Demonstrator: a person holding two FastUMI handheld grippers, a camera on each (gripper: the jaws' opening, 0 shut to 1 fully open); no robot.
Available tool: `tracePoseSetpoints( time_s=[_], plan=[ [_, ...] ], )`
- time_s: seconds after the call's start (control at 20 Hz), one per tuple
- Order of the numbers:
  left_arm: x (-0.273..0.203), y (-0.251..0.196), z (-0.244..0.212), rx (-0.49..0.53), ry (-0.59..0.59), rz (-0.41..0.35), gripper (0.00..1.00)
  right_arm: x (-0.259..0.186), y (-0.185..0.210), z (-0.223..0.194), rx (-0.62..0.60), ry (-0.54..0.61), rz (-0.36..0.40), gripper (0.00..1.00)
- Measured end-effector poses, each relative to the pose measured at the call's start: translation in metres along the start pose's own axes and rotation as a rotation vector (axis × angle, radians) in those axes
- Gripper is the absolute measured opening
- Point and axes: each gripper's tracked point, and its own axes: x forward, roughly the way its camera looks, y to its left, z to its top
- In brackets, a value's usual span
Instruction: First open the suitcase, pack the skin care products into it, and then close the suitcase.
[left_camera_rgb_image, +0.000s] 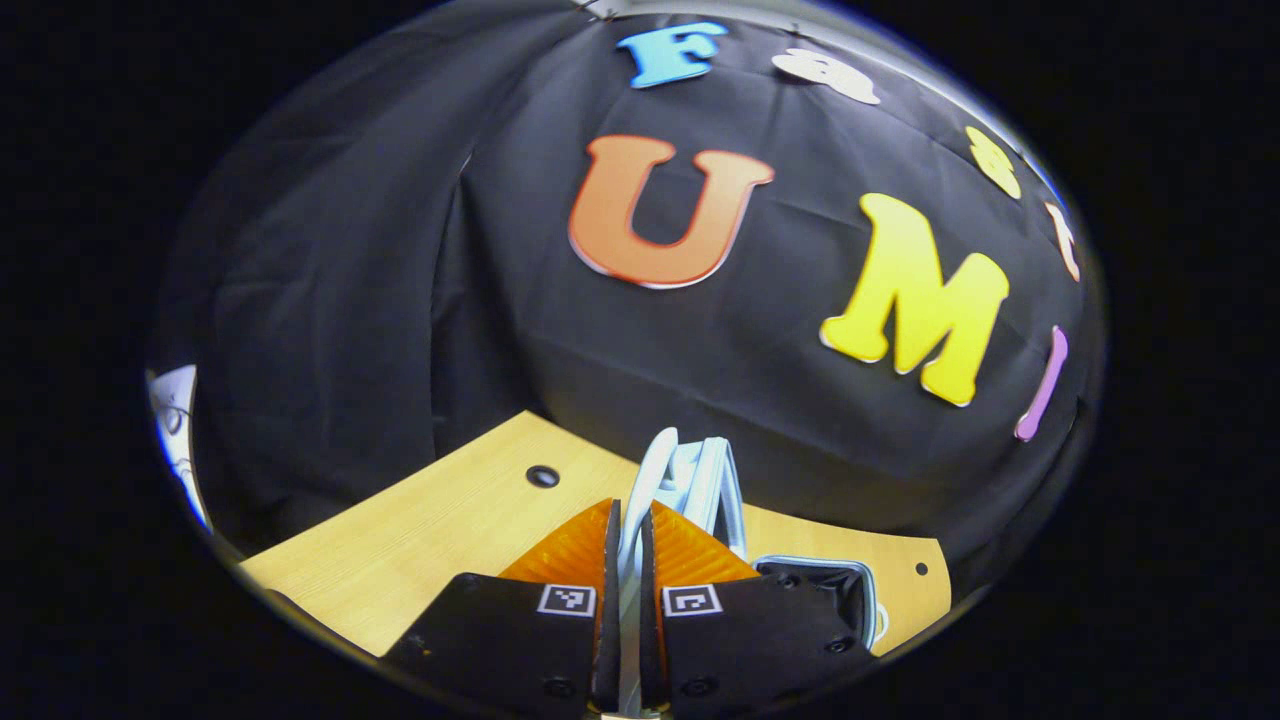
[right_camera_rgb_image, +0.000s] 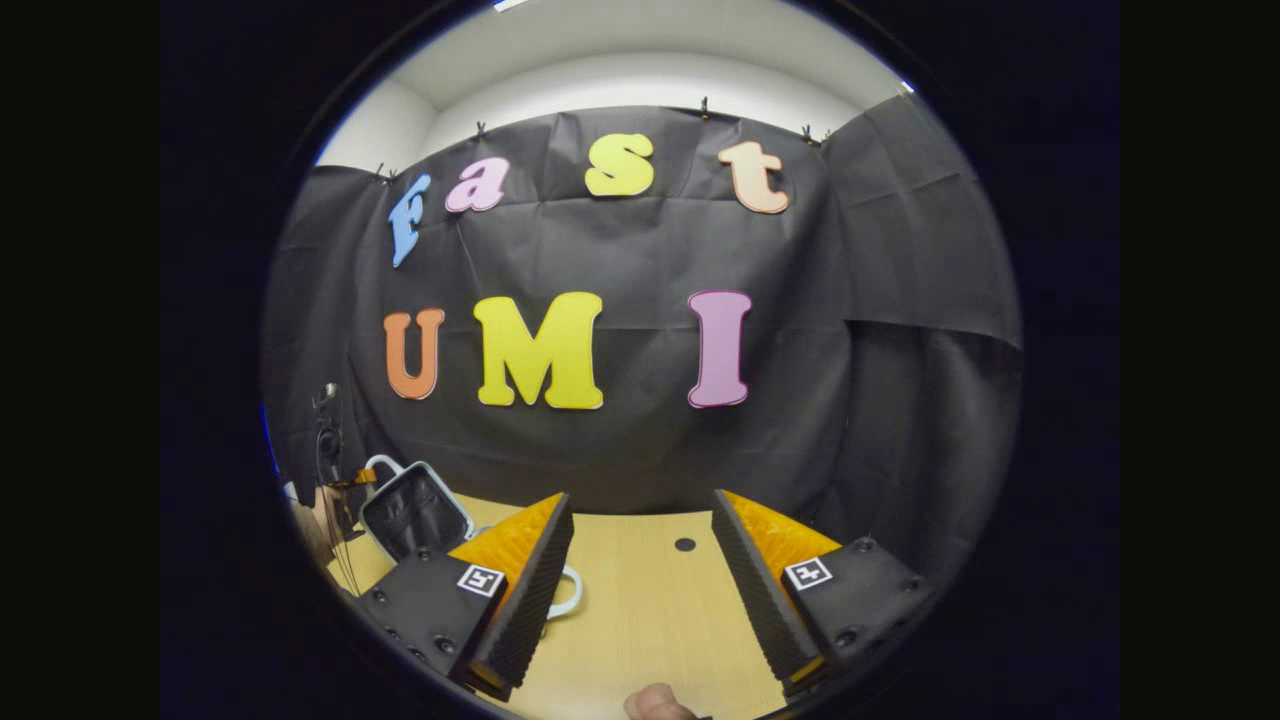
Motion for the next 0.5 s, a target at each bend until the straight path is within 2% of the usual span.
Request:
tracePoseSetpoints(
  time_s=[0.25,0.5],
  plan=[
    [-0.047,-0.114,-0.009,0.174,-0.065,-0.057,0.10,0.012,-0.024,0.003,-0.032,-0.014,0.051,0.83],
    [-0.063,-0.201,-0.054,0.257,-0.046,-0.100,0.11,0.017,-0.056,-0.008,-0.032,-0.003,0.075,0.83]
  ],
)
